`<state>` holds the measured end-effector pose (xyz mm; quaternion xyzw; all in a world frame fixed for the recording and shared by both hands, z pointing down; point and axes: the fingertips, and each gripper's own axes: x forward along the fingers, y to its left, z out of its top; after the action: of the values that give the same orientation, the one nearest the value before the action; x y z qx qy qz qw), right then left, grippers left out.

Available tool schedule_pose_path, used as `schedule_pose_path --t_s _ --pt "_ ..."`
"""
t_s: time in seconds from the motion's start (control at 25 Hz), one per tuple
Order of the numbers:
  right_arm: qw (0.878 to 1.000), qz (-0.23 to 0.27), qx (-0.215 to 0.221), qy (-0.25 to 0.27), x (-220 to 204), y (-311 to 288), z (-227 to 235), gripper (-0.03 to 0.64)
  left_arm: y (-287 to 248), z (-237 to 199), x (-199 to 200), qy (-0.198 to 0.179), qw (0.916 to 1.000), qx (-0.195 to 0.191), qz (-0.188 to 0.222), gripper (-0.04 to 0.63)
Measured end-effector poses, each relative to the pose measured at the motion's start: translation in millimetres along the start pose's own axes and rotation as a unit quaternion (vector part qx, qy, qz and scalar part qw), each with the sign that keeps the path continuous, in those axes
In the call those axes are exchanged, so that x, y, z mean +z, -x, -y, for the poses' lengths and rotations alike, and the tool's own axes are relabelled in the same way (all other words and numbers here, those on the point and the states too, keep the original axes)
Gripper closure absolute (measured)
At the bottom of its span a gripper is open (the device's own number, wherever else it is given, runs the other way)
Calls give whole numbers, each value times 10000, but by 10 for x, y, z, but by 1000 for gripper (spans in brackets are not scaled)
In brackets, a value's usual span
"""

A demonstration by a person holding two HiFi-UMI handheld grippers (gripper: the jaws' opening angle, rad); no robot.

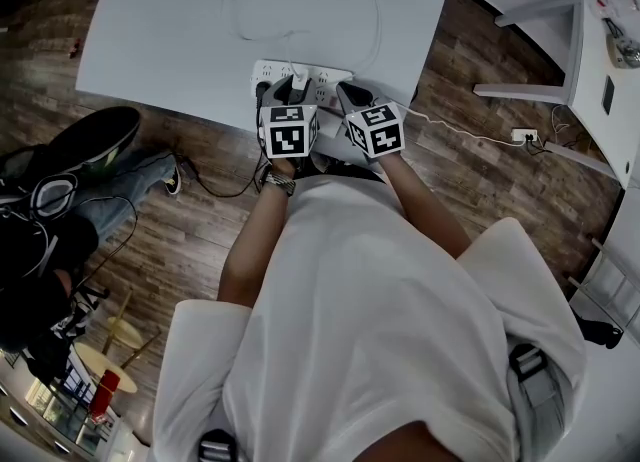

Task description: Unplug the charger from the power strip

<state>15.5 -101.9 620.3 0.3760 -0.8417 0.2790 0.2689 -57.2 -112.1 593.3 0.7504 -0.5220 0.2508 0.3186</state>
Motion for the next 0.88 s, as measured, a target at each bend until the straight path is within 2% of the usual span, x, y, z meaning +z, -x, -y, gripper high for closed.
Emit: schedule_pose_path --t_s 0.12,0.32,0.88 --pt "10000 -6 18 -17 1 -6 7 615 -7 2 6 -81 10000 12 20 453" --pt "10000 -25 54 -38 -5 -14 -1 615 3 -5 -15 -481 9986 148 153 454" --pt "9999 -26 102 -43 -2 -8 2 615 7 -2 4 -40 9999 -76 132 453"
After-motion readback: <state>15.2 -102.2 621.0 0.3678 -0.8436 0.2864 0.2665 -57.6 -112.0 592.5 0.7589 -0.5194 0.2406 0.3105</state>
